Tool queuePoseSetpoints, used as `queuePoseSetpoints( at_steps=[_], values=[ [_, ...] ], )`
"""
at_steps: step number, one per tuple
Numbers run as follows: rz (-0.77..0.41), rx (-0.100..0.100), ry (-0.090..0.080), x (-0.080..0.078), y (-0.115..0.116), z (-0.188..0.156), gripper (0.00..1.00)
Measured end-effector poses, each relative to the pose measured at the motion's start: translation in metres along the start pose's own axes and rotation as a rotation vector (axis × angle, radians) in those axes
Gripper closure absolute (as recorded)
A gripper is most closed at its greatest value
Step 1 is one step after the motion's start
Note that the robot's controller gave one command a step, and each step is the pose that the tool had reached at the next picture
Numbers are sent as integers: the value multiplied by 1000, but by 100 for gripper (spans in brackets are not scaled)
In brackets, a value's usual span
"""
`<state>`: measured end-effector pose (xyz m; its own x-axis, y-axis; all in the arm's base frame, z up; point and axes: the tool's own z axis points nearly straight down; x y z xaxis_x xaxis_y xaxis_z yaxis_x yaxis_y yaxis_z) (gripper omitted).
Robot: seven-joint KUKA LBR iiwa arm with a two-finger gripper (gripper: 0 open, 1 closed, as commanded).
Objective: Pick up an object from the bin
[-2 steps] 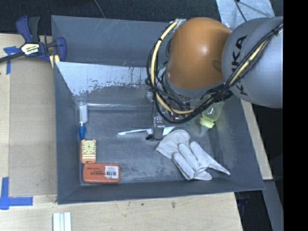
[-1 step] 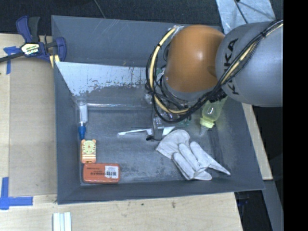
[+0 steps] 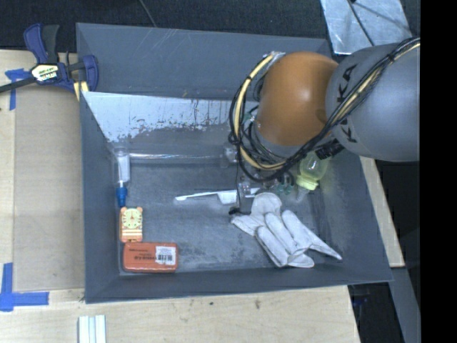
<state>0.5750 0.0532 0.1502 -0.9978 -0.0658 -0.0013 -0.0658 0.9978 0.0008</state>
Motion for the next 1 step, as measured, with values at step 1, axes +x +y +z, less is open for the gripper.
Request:
queuePoseSetpoints(
  at_steps=[1],
  values=[
    [-73, 1, -1, 0, -27, 21, 0]
  ],
)
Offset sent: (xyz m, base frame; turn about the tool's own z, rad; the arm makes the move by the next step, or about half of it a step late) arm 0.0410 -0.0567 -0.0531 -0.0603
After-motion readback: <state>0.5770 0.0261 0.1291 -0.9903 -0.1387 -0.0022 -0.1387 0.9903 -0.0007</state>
